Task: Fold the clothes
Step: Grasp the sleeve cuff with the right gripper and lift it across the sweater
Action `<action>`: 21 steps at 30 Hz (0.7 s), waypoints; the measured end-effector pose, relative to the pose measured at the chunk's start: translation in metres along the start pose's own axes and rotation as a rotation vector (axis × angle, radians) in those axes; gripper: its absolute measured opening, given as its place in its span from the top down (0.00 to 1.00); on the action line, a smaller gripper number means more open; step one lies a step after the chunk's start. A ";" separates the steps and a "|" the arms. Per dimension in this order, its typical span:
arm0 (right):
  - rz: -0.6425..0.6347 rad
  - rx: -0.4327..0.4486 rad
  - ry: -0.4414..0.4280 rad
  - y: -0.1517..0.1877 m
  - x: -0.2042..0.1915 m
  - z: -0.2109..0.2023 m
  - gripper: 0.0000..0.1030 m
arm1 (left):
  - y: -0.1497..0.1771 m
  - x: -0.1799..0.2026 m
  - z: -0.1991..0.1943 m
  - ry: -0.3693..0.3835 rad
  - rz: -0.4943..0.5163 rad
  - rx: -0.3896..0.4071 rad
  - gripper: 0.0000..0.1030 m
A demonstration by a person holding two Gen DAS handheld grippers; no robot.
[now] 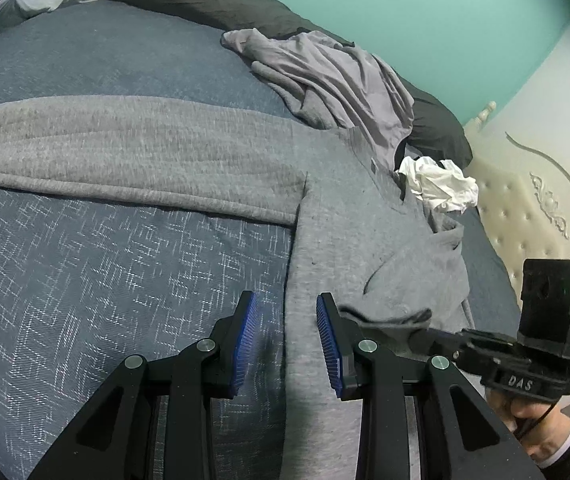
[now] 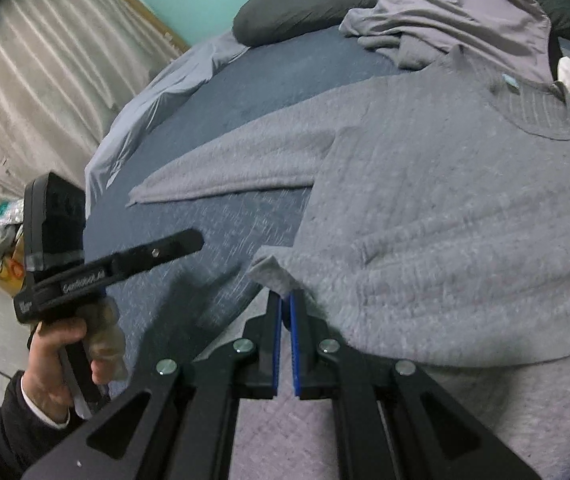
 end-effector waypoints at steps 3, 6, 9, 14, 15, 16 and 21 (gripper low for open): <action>-0.024 -0.022 -0.018 0.006 -0.005 -0.004 0.96 | -0.001 0.000 -0.001 0.001 0.005 0.002 0.67; -0.054 -0.063 -0.034 0.014 -0.009 -0.005 0.96 | -0.001 0.001 -0.002 0.000 0.008 0.003 0.67; -0.083 -0.147 -0.023 0.026 -0.008 0.004 0.96 | 0.000 0.003 0.000 0.005 0.008 -0.004 0.67; -0.029 -0.223 -0.027 0.033 0.002 0.011 0.92 | 0.004 0.008 0.008 0.011 0.028 -0.030 0.67; -0.021 -0.225 -0.026 0.032 0.003 0.010 0.87 | 0.006 0.011 0.011 0.022 0.030 -0.046 0.67; -0.014 -0.222 -0.028 0.031 0.004 0.007 0.83 | 0.007 0.013 0.013 0.034 0.030 -0.055 0.67; 0.002 -0.147 -0.044 0.011 0.009 -0.027 0.71 | 0.015 0.029 0.025 0.061 0.079 -0.093 0.67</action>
Point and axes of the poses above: each gripper's, at about its wrist camera, not at the fingertips, and z roughly the way its jaws point, x to its right, y to its underside, the point moved 6 cm from there along z, roughly the way its jaws point, and after that the axes turned 4 degrees about y, right-handed, at the moved point
